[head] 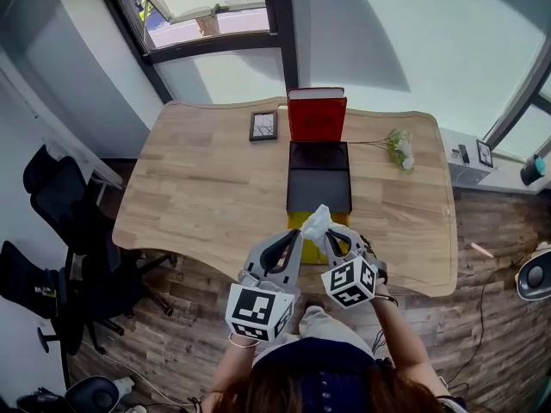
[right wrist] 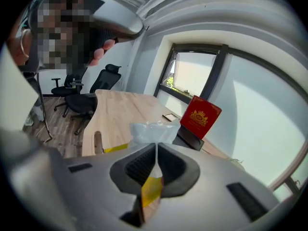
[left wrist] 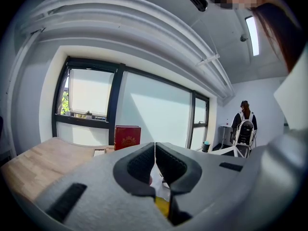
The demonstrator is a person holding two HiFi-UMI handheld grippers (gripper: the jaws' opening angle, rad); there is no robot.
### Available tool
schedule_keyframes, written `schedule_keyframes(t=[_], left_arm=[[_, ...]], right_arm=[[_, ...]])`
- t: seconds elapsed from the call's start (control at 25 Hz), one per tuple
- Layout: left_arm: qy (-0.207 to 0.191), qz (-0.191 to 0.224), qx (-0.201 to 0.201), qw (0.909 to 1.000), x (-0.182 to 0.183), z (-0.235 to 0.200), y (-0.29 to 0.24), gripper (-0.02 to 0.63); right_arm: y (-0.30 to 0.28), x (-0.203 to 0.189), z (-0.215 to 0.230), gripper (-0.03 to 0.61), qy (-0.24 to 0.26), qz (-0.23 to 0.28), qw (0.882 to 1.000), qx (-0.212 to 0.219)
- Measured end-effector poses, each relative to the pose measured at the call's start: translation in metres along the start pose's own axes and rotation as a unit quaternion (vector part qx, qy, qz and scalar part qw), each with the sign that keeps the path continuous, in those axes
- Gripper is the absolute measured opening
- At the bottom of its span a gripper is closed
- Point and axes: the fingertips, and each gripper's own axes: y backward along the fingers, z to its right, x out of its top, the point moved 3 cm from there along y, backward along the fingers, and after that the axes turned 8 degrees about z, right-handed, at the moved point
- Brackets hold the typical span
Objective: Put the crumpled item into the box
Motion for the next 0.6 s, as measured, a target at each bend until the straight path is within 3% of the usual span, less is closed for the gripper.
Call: schedule_keyframes(t=[0.6], left_arm=[[0.003, -0.017, 0.002, 0.9998, -0.011, -0.01, -0.014, 0.029]], right_arm=[[-0.053, -0.046, -0.021, 0.032, 0.034, -0.056, 0.995, 0.077]])
